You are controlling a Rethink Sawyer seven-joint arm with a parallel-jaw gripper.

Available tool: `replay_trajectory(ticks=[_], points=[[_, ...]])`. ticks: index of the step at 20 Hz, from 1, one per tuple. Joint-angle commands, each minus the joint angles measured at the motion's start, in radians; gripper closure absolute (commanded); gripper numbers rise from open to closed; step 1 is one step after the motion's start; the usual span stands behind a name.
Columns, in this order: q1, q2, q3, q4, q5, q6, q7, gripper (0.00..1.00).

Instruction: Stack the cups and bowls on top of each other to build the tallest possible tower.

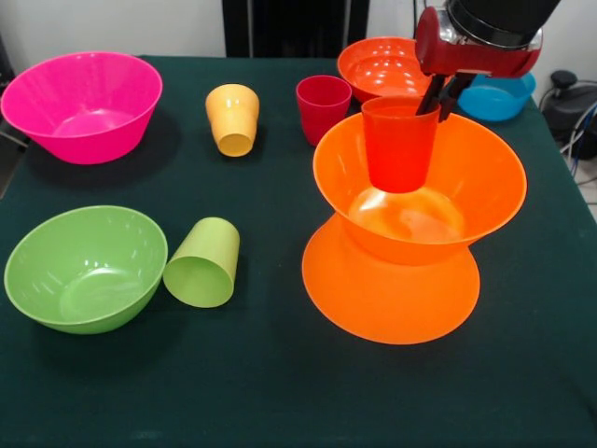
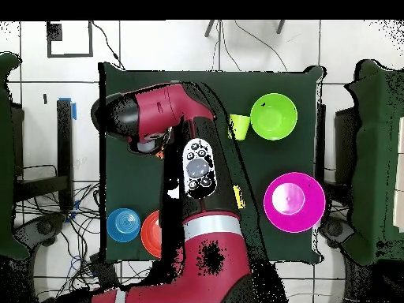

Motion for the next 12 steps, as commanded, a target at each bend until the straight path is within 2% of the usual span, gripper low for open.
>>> replay_trajectory(ticks=[1, 12], points=[[0.021, 0.012, 0.027, 0.03, 0.02, -0.062, 0.094, 1.0], [0.019, 0.016, 0.03, 0.035, 0.015, -0.116, 0.093, 1.0]])
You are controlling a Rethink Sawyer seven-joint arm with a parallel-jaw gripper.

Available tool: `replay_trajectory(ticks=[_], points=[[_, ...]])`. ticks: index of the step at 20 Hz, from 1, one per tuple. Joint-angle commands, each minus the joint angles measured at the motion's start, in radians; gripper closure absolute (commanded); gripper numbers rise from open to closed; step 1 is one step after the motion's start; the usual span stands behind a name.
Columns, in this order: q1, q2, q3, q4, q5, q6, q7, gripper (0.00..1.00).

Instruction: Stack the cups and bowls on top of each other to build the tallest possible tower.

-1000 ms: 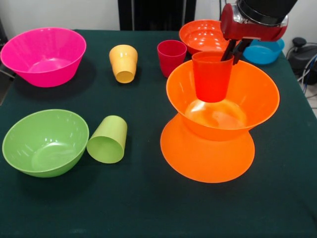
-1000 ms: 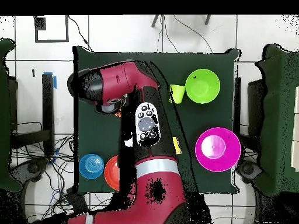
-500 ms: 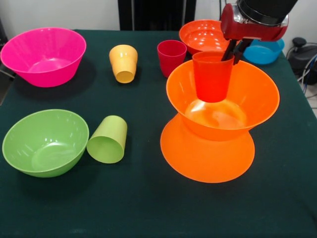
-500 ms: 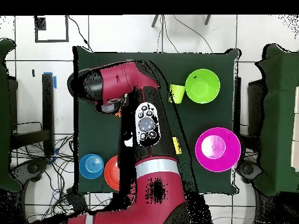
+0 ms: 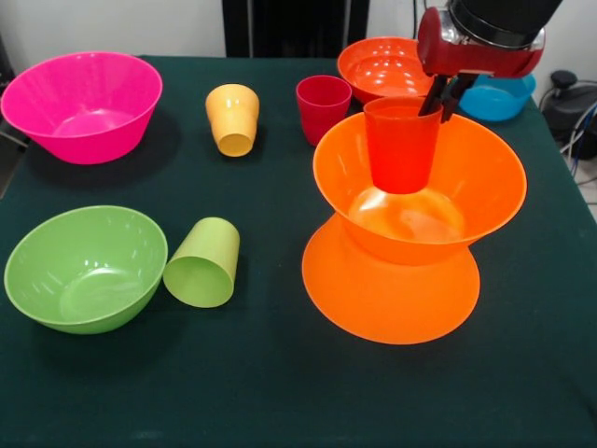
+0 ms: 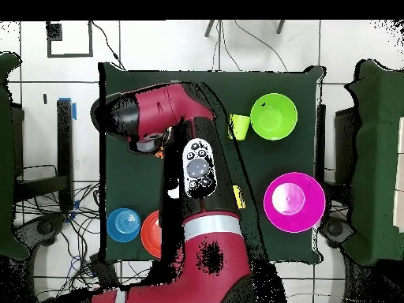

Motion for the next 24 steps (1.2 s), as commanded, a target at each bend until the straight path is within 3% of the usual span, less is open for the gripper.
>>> replay_trajectory(ticks=[1, 24], points=[[0.018, 0.016, 0.031, 0.034, 0.01, -0.11, 0.091, 1.0], [0.017, 0.018, 0.026, 0.053, 0.025, -0.148, 0.077, 1.0]])
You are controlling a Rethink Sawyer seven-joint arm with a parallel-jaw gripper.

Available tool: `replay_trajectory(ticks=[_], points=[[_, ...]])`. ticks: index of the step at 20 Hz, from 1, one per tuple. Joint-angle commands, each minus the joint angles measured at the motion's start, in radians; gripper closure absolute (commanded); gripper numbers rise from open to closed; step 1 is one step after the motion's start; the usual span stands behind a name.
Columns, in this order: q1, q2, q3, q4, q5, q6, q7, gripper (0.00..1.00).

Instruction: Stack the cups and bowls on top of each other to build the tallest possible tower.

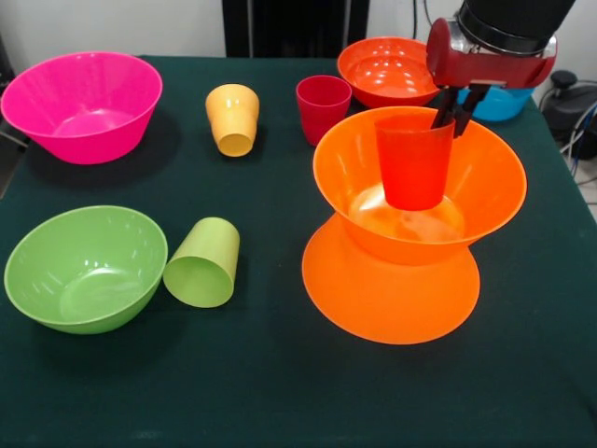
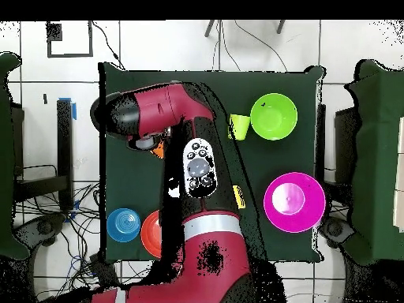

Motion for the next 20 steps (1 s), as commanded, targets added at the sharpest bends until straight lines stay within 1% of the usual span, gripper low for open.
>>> replay_trajectory(ticks=[1, 20], points=[[0.017, 0.015, 0.025, 0.052, 0.004, -0.073, 0.078, 1.0], [0.011, 0.017, 0.024, 0.073, 0.003, -0.115, 0.068, 1.0]])
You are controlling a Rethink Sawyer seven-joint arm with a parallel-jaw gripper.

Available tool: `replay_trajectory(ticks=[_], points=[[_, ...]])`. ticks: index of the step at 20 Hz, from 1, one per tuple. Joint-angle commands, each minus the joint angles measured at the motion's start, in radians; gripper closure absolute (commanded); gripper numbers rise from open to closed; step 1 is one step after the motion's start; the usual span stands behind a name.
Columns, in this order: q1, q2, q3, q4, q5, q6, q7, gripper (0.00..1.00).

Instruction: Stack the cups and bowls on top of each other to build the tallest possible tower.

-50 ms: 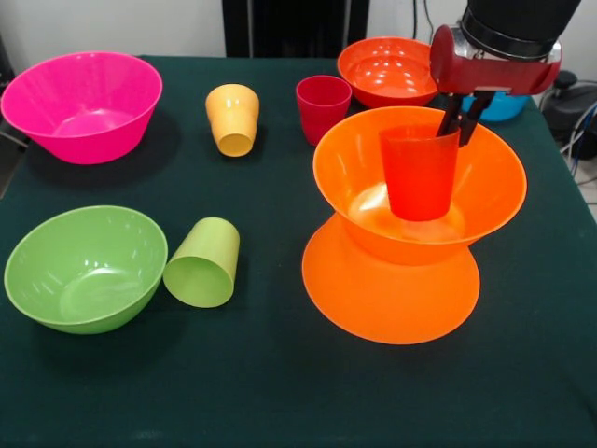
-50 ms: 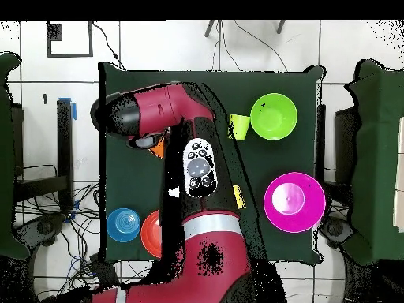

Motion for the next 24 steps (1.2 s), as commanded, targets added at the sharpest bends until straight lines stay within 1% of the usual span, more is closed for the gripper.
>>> replay_trajectory(ticks=[1, 24], points=[[0.012, 0.016, 0.023, 0.072, 0.002, -0.061, 0.068, 1.0], [0.003, 0.009, 0.024, 0.095, 0.003, -0.085, 0.065, 1.0]])
